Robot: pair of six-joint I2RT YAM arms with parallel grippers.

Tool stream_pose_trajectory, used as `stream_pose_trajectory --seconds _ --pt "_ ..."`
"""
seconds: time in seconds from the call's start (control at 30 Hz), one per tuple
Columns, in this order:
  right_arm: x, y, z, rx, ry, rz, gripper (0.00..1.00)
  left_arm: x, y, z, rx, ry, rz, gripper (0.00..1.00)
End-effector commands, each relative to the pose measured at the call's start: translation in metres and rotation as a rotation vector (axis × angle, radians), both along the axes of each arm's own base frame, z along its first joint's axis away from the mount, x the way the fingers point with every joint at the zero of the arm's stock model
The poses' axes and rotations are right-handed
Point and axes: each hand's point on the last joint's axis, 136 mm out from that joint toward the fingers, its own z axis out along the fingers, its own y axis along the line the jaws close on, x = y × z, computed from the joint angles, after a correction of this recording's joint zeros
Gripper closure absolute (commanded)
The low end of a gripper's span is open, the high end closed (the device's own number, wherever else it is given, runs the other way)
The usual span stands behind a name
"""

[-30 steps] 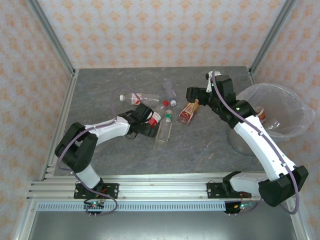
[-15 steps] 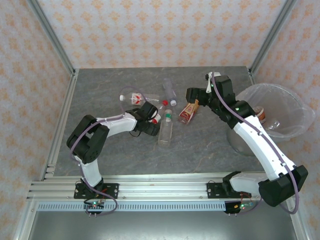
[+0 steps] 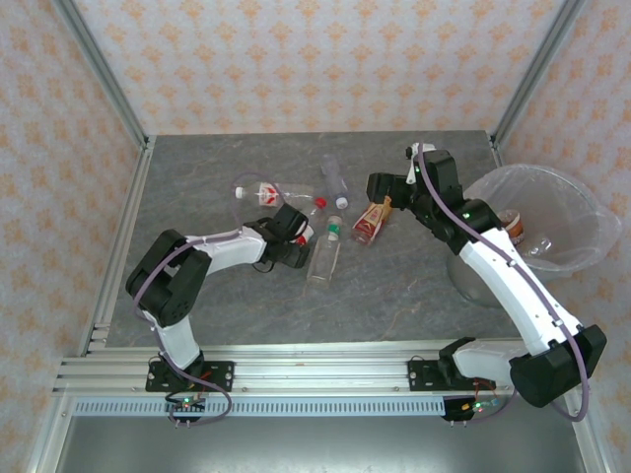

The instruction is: Put the plastic bottles in the bin

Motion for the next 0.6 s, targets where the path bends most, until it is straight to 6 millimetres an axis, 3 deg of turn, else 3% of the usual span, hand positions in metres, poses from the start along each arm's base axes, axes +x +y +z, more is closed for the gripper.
stream_pose_trajectory --seconds 0.0,0.57 --pt "-0.004 -0.002 0.015 0.038 -0.063 -0.013 0.01 0.005 0.003 0.014 -0.006 -0.06 0.031 0.29" --pt "-0.005 0.001 0.007 0.031 -0.056 0.008 0.01 -0.005 -0.007 0.031 -0.11 -0.078 0.005 0.4"
